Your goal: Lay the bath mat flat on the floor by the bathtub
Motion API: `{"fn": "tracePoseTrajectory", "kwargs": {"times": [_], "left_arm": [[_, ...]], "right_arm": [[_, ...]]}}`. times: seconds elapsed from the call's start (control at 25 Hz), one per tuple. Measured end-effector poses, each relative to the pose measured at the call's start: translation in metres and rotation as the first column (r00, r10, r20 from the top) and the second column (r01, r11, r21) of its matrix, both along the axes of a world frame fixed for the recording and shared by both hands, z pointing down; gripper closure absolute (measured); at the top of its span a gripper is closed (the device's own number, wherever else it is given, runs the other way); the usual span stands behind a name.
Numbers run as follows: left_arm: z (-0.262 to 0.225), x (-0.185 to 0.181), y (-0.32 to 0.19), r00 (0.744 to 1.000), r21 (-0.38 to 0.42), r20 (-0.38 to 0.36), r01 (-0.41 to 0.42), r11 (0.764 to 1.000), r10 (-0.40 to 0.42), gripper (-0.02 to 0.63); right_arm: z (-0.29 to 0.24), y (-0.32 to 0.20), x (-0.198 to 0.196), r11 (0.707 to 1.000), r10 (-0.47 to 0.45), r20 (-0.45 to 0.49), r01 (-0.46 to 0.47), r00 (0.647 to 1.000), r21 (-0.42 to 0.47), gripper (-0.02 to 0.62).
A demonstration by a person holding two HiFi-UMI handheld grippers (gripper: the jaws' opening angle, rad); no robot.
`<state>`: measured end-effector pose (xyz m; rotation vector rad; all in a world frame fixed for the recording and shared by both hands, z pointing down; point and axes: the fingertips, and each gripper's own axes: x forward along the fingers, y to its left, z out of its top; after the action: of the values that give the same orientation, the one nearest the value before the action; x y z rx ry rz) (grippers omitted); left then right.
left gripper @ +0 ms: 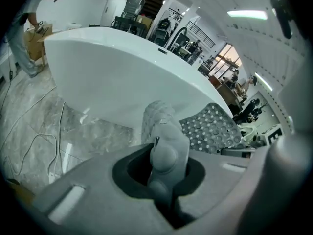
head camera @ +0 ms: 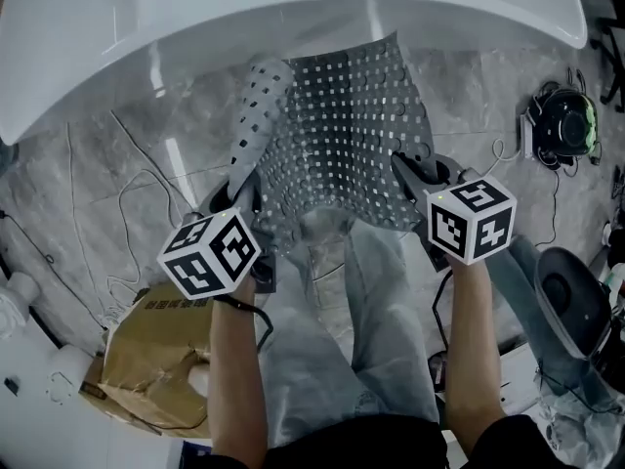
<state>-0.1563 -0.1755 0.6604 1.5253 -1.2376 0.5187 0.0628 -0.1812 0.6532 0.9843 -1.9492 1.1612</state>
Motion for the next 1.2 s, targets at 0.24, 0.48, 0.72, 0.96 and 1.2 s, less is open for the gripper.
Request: {"fn": "tracePoseTrajectory", "kwargs": {"times": [0.24,0.48,0.72,0.96,1.2], "left_arm": [[0.067,0.002,-0.017,0.994,-0.039,-0.061,0.094,0.995,-0.096,0.584],[0.122,0.002,-0.022,0.997,-0.067,-0.045,0.065,0.996,-0.068,0.584],[0.178,0.001,-0.024,0.999,-0.077,-0.026,0.024,0.997,-0.026,0.584],[0.233,0.001,-0.029,0.999,-0.085,-0.038,-0.022,0.996,0.019,0.584],[0.273,-0.001,-0.031,0.996,-0.092,-0.068,-0.064,0.994,0.058,0.584]], "right_arm": [[0.058,-0.019,0.001,1.000,0.002,-0.025,-0.003,1.000,-0.013,0.571],[0.106,-0.022,0.000,0.999,0.036,-0.002,-0.036,0.999,-0.035,0.571],[0.164,-0.017,0.014,0.996,0.060,0.011,-0.060,0.998,-0.059,0.572],[0.221,-0.022,0.021,0.990,0.107,0.018,-0.105,0.994,-0.099,0.571],[0.267,-0.029,0.024,0.994,0.055,-0.074,-0.061,0.996,-0.092,0.571]]}}
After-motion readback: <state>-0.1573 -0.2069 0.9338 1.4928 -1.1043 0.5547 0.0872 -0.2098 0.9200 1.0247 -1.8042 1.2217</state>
